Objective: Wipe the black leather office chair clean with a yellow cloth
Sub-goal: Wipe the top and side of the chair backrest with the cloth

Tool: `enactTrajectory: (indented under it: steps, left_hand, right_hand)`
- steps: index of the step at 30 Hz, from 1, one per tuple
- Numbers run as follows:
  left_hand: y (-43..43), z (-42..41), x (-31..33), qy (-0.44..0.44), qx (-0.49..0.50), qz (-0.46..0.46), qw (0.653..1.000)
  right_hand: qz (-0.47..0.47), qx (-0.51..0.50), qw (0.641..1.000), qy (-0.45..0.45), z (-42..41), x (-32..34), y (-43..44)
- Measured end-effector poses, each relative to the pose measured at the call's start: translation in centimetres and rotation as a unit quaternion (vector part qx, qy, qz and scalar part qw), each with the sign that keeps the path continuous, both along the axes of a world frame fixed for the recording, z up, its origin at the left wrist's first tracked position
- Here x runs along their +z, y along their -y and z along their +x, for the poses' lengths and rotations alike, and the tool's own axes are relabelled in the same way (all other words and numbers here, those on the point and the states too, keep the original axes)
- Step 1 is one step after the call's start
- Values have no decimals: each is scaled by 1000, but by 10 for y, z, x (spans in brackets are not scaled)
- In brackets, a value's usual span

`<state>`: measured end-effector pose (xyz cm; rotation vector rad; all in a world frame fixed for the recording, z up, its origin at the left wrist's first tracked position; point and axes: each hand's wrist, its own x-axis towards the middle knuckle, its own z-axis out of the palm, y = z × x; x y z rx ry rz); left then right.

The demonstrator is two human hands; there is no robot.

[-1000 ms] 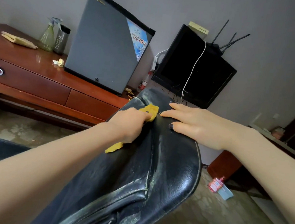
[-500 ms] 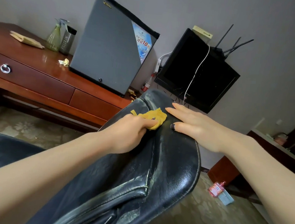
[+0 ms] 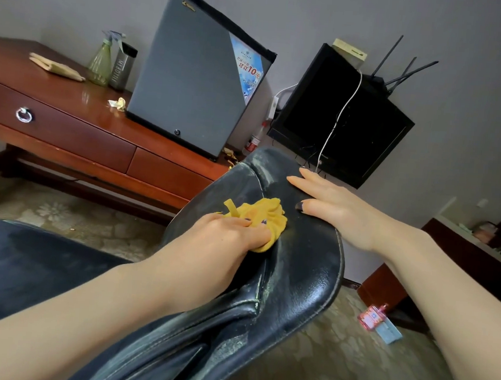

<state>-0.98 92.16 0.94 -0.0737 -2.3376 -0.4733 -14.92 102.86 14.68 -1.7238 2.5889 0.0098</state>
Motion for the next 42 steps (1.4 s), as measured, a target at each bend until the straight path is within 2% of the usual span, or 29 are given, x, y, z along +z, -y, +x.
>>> enactTrajectory:
  steps: [3,7,12,16,23,28,31,35,42]
  left_hand:
    - [1,12,8,-9,13,-59,998]
    - [0,32,6,45,40,-131,990]
    - [-7,45,15,7,105,-255,961]
    - [-5,34,18,35,164,-282,945]
    - [9,-5,31,119,197,-241,943]
    - [27,-16,26,132,143,-92,977]
    - [24,-13,24,128,110,-26,985]
    - [8,-2,34,55,23,90,994]
    - [-11,14,41,54,-9,74,996]
  right_hand:
    - [4,-1,1000,14,2,0,-1]
    - [20,8,1000,-2,1,2,-2]
    - [26,11,1000,4,5,4,-4]
    - [16,18,999,21,9,4,-6]
    - [-1,22,999,24,7,3,-4]
    - [28,46,999,-8,4,4,-5]
    - [8,43,999,12,5,4,-4]
    - [-17,36,999,36,6,2,-2]
    - [-42,31,997,60,-2,-1,-1]
